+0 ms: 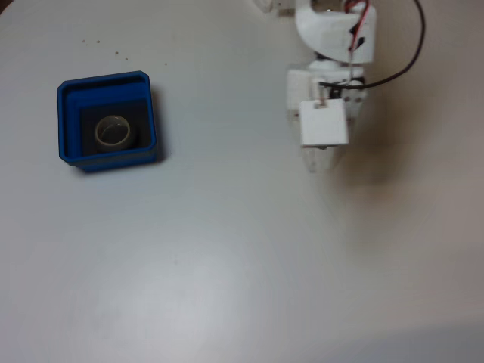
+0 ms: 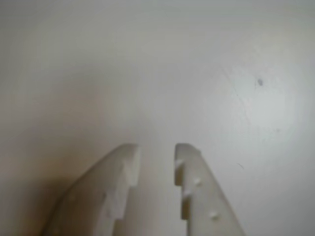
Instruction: Pick the black tape roll and drop it in the blue box
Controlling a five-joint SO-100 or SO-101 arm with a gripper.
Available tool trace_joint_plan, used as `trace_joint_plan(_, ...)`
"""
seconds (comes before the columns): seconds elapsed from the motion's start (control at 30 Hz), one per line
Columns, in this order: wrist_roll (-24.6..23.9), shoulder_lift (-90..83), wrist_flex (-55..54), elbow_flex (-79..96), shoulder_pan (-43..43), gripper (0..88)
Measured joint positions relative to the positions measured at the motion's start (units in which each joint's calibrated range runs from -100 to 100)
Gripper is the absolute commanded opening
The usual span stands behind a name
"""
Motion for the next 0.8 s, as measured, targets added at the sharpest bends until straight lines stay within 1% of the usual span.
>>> trace_joint_plan(0.17,0.0,0.0,0.0,0.0,-3.4,1.0)
trace_joint_plan(0.43,0.0,-0.3,0.0,0.0,-3.6,1.0)
trace_joint_plan(0.53,0.0,-3.6,0.0,2.1,-3.5,1.0)
trace_joint_plan(0.67,0.0,-11.4,0.0,8.7,-3.6,1.0)
trace_joint_plan(0.8,0.0,-20.0,0.0,19.9,-3.5,1.0)
